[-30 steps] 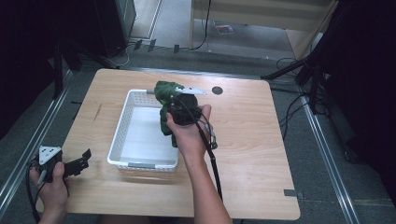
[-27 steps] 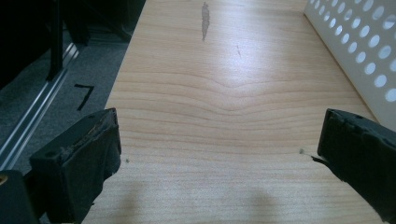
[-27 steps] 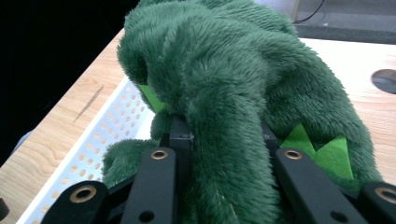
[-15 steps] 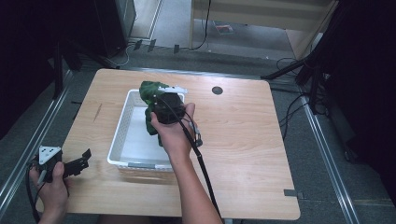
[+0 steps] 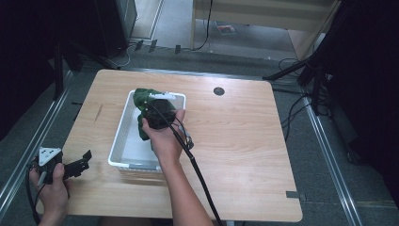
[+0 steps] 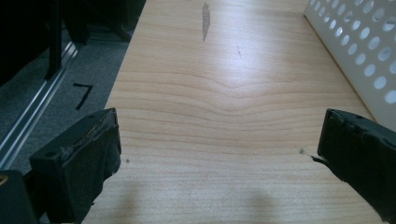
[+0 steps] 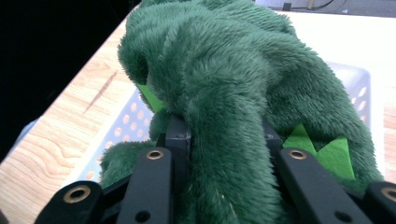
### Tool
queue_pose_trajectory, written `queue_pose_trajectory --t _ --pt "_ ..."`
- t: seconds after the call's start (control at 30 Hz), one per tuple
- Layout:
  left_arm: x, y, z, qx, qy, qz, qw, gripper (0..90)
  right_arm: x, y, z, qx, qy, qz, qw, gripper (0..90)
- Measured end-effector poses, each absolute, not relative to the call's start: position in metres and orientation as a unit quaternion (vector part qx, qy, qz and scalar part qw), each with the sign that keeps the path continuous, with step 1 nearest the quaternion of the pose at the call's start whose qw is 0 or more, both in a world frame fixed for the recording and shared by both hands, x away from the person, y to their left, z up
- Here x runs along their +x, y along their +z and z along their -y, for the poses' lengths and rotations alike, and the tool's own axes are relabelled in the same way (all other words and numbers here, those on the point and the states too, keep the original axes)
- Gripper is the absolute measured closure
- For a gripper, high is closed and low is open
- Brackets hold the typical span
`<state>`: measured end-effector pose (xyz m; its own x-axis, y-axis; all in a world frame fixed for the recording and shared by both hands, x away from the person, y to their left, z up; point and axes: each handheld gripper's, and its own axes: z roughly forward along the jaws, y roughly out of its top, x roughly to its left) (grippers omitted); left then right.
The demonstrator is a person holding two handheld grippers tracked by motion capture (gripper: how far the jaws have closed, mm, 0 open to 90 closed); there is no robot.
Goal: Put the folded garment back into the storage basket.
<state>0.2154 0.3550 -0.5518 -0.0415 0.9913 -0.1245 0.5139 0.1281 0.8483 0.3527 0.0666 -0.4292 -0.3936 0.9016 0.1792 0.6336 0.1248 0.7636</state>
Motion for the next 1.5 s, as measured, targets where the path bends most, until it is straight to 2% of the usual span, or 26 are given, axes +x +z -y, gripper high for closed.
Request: queue_pose_trajectory --t 0.37,0.5,0.83,0.93,1.07,1.17,1.33,1.4,1.5 --pt "0.216 -0.552 -0.355 0.580 0.316 -0.649 0.378 0.6 0.360 -0.460 -0.086 0.546 0.366 -0.733 0.174 67.7" --pt "0.215 -0.552 -0.355 0.581 0.314 -0.649 0.378 0.6 0.364 -0.472 -0.089 0.551 0.350 -0.731 0.197 65.7" --pt "0.216 -0.552 -0.356 0.580 0.313 -0.650 0.379 0.6 0.377 -0.496 -0.092 0.561 0.329 -0.740 0.172 61.0" --pt "0.216 -0.552 -0.356 0.580 0.312 -0.650 0.379 0.6 0.379 -0.501 -0.093 0.565 0.314 -0.745 0.163 54.7" --pt "0.216 -0.552 -0.356 0.579 0.312 -0.650 0.380 0.6 0.380 -0.500 -0.093 0.562 0.343 -0.744 0.114 31.3" --pt "0.216 -0.552 -0.356 0.580 0.312 -0.650 0.379 0.6 0.377 -0.491 -0.091 0.562 0.339 -0.742 0.133 17.2" --pt "0.216 -0.552 -0.356 0.579 0.312 -0.650 0.380 0.6 0.372 -0.478 -0.085 0.556 0.342 -0.741 0.156 0.3" --pt "0.216 -0.552 -0.356 0.580 0.312 -0.650 0.379 0.6 0.370 -0.472 -0.083 0.551 0.355 -0.740 0.150 0.0" --pt "0.216 -0.552 -0.356 0.580 0.313 -0.650 0.379 0.6 0.364 -0.460 -0.078 0.535 0.363 -0.743 0.172 0.0"
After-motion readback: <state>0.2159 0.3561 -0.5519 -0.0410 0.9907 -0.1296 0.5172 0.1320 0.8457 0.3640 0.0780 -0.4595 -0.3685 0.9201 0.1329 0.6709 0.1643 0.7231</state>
